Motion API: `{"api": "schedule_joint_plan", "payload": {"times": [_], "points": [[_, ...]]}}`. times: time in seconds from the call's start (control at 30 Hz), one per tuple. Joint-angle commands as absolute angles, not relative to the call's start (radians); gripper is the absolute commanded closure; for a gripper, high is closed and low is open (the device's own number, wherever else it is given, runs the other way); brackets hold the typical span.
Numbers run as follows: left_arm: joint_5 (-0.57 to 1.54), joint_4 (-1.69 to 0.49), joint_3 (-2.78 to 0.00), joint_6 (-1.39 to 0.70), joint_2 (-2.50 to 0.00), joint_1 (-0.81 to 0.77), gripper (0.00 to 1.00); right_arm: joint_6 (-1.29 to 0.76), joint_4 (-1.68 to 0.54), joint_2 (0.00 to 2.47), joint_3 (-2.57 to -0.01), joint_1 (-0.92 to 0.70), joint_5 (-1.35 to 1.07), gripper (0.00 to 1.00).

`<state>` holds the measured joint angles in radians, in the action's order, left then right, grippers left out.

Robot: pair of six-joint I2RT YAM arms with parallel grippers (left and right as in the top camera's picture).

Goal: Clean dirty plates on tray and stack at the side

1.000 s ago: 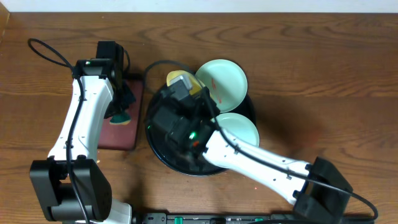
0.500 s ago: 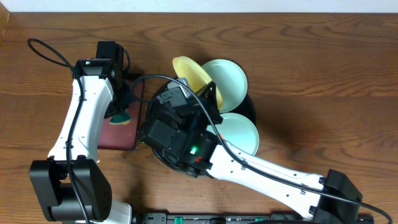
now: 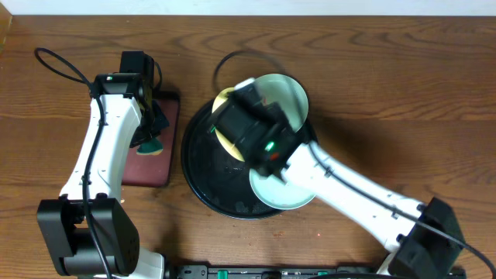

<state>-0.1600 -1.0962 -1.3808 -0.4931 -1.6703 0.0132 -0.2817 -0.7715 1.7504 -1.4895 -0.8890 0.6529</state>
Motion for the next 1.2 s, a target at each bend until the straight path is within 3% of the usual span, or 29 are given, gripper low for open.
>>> {"api": "schedule_joint_plan", "payload": {"times": [0.0,0.23,0.6,0.8,1.17], "points": [[-0.165,-1.098,-1.398,-0.482,-1.665,0.017,0.93,-0.313,-0.751,1.676,-1.505,-0.736,0.274,0.99],[-0.165,-1.092,-1.398,-0.484,-1.665,0.017,0.92,-0.314,-0.769,1.564,-1.505,-0.381,-0.047,0.99],[-0.165,-1.086,-1.398,-0.484,-1.665,0.017,0.93,-0.313,-0.968,1.569,-1.456,0.125,-0.049,0.99],[-0.165,-1.076,-1.398,-0.484,-1.665,0.017,0.93,-0.313,-0.918,1.615,-1.314,0.216,-0.049,0.99],[-0.165,-1.052,-1.398,-0.484,-1.665,0.017,0.93,-0.313,-0.638,1.635,-1.019,0.222,-0.049,0.97]]}}
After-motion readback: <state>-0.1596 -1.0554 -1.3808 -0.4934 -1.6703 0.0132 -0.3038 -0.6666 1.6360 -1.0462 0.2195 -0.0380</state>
